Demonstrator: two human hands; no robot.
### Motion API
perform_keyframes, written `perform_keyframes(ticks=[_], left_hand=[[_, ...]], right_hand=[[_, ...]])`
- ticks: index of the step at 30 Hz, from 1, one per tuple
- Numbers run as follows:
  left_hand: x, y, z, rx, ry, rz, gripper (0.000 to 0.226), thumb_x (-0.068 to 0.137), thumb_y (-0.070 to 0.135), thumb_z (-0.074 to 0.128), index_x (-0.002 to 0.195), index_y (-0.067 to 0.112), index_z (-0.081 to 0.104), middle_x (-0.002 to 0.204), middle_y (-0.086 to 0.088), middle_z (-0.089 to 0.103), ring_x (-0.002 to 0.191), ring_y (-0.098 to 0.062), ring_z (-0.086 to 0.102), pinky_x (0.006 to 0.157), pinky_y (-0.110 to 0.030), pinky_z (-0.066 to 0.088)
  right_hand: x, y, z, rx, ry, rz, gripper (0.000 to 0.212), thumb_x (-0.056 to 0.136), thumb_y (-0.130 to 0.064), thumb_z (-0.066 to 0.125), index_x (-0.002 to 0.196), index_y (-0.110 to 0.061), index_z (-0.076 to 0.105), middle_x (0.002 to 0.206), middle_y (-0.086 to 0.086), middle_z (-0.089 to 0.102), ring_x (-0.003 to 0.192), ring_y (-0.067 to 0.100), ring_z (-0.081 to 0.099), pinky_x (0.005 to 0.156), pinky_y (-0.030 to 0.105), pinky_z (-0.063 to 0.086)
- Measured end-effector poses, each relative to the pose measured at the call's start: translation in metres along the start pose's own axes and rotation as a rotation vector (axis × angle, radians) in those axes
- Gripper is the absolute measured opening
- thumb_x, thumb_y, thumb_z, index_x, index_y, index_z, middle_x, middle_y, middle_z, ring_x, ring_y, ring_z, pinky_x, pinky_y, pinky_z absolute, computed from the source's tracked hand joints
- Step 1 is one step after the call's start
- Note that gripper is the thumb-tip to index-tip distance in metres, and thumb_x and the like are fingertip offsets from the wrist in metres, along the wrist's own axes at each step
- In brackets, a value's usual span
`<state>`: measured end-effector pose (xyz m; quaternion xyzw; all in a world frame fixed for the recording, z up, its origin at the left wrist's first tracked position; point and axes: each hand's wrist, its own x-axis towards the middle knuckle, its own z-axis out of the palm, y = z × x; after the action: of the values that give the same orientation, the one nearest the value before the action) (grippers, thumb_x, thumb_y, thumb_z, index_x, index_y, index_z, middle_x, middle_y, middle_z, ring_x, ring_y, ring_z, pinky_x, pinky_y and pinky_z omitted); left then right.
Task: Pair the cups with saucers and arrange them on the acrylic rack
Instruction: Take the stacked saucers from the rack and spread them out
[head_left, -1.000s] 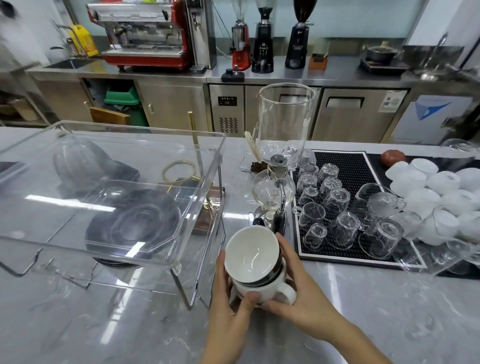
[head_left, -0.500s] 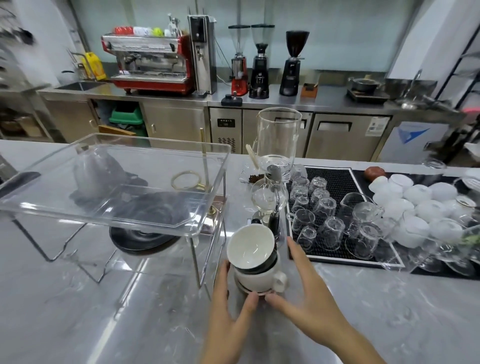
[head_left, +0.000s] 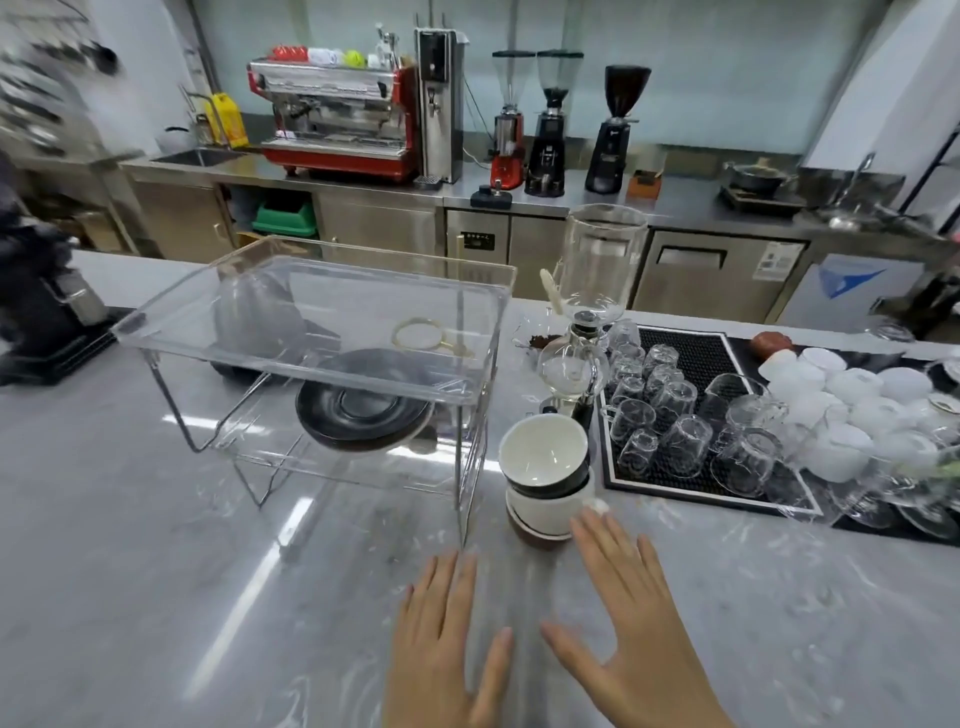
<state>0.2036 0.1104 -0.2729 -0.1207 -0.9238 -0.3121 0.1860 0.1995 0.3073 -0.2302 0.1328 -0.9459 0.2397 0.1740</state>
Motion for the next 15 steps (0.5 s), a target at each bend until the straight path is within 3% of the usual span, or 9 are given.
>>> perform_keyframes(ticks=[2, 6, 9, 13, 15], left_hand=[[-0.003, -0.004, -0.010, -0.006, 0.040, -0.008, 0.067, 0.078, 0.044, 0.054, 0.123, -0.004, 0.068, 0.133, -0.020, 0.064, 0.129, -0.027, 0.045, 0.099, -0.045, 0.037], [-0.008, -0.023, -0.040, -0.050, 0.055, -0.064, 0.069, 0.081, 0.045, 0.053, 0.130, -0.003, 0.064, 0.139, -0.018, 0.059, 0.135, -0.034, 0.051, 0.100, -0.050, 0.050], [-0.007, -0.035, -0.062, -0.148, 0.066, -0.122, 0.069, 0.083, 0.045, 0.052, 0.136, 0.001, 0.059, 0.145, -0.012, 0.055, 0.137, -0.034, 0.047, 0.110, -0.030, 0.034], [0.000, -0.050, -0.085, -0.227, 0.114, -0.133, 0.066, 0.086, 0.044, 0.053, 0.140, 0.006, 0.057, 0.148, -0.007, 0.052, 0.140, -0.017, 0.040, 0.112, -0.007, 0.022], [0.003, -0.062, -0.095, -0.237, 0.130, -0.128, 0.065, 0.088, 0.044, 0.052, 0.143, 0.009, 0.054, 0.151, -0.002, 0.048, 0.143, -0.010, 0.035, 0.112, -0.003, 0.018]], right_hand=[[-0.003, -0.011, 0.003, 0.020, 0.005, -0.009, 0.084, 0.077, -0.057, 0.061, 0.143, -0.007, 0.046, 0.153, 0.005, 0.041, 0.144, 0.018, 0.029, 0.117, 0.039, 0.015], [0.001, -0.040, 0.014, 0.056, -0.005, -0.048, 0.082, 0.076, -0.055, 0.063, 0.141, -0.008, 0.048, 0.149, 0.002, 0.045, 0.140, 0.016, 0.035, 0.117, 0.036, 0.017], [0.006, -0.061, 0.021, 0.110, -0.022, -0.057, 0.081, 0.077, -0.053, 0.064, 0.143, -0.011, 0.047, 0.150, -0.001, 0.045, 0.141, 0.012, 0.034, 0.119, 0.033, 0.017], [0.014, -0.090, 0.032, 0.147, -0.036, -0.092, 0.078, 0.077, -0.052, 0.067, 0.141, -0.011, 0.050, 0.149, 0.000, 0.047, 0.139, 0.014, 0.040, 0.115, 0.036, 0.025], [0.023, -0.107, 0.039, 0.172, -0.040, -0.095, 0.077, 0.078, -0.052, 0.068, 0.142, -0.013, 0.050, 0.150, -0.001, 0.046, 0.140, 0.014, 0.040, 0.115, 0.036, 0.026]])
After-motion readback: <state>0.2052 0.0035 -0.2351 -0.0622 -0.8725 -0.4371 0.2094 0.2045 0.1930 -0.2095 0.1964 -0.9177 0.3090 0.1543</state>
